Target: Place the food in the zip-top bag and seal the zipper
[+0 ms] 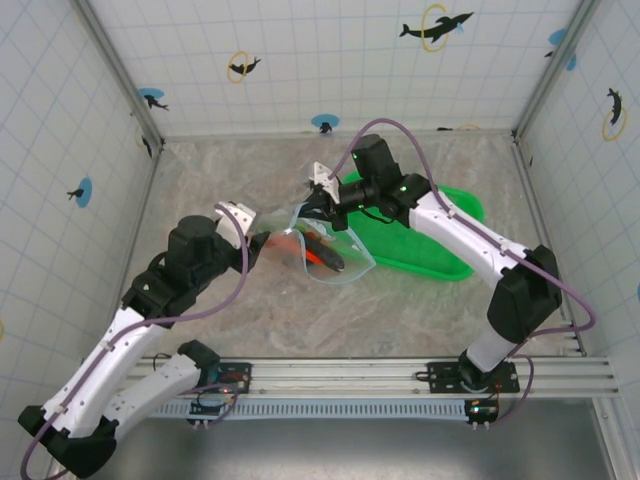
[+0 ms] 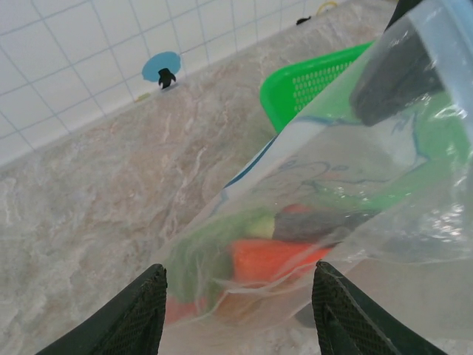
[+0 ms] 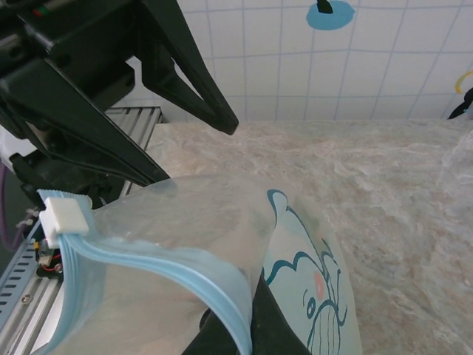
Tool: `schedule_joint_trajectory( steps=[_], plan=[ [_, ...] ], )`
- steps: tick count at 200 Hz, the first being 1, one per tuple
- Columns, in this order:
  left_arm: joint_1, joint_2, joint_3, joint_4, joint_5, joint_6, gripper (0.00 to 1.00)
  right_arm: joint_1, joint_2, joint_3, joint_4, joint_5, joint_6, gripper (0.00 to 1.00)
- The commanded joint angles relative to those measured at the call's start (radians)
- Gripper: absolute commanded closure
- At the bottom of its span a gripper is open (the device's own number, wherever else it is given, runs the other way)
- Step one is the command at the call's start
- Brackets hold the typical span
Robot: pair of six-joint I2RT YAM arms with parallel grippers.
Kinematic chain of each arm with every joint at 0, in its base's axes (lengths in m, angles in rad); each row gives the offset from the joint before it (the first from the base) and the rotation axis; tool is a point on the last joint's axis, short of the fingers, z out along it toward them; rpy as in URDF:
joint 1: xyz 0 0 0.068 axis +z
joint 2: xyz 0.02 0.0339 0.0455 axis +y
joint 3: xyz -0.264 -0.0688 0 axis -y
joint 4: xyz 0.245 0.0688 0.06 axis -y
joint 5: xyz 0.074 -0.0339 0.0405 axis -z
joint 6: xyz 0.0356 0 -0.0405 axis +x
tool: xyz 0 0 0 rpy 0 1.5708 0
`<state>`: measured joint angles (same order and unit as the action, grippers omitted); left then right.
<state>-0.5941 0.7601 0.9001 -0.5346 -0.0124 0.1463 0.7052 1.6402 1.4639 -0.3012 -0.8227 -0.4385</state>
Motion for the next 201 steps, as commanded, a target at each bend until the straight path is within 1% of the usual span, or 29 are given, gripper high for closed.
schedule_joint_trajectory(
  steps=[1,21,46,60,69,118,137,157,188,201],
  plan=[
    [-0.01,-0.01,-0.02,0.017,0.009,0.12,0.45,-0.013,-0.04,-0.029,0.005,-0.056,-0.007,1.0],
    [-0.025,-0.03,-0.033,0.025,0.017,0.203,0.45,-0.017,-0.049,-0.058,0.035,-0.062,0.014,1.0],
    [-0.045,-0.051,-0.053,0.003,0.041,0.323,0.41,-0.018,-0.061,-0.096,0.082,-0.068,0.04,1.0],
    [-0.053,-0.043,-0.04,-0.022,0.047,0.353,0.41,-0.02,-0.067,-0.113,0.109,-0.07,0.061,1.0],
    [-0.055,-0.044,-0.037,-0.019,0.075,0.375,0.41,-0.021,-0.07,-0.125,0.13,-0.076,0.078,1.0],
    [-0.055,-0.09,-0.095,0.161,0.21,0.482,0.4,-0.026,-0.085,-0.174,0.231,-0.114,0.153,1.0],
    [-0.055,-0.075,-0.092,0.194,0.272,0.489,0.44,-0.026,-0.089,-0.184,0.249,-0.119,0.17,1.0],
    [-0.056,-0.063,-0.096,0.218,0.313,0.488,0.52,-0.027,-0.095,-0.196,0.262,-0.122,0.186,1.0],
    [-0.056,-0.044,-0.089,0.228,0.32,0.487,0.6,-0.026,-0.108,-0.213,0.282,-0.122,0.2,1.0],
    [-0.055,-0.042,-0.09,0.236,0.332,0.48,0.62,-0.027,-0.111,-0.216,0.283,-0.122,0.202,1.0]
  ],
)
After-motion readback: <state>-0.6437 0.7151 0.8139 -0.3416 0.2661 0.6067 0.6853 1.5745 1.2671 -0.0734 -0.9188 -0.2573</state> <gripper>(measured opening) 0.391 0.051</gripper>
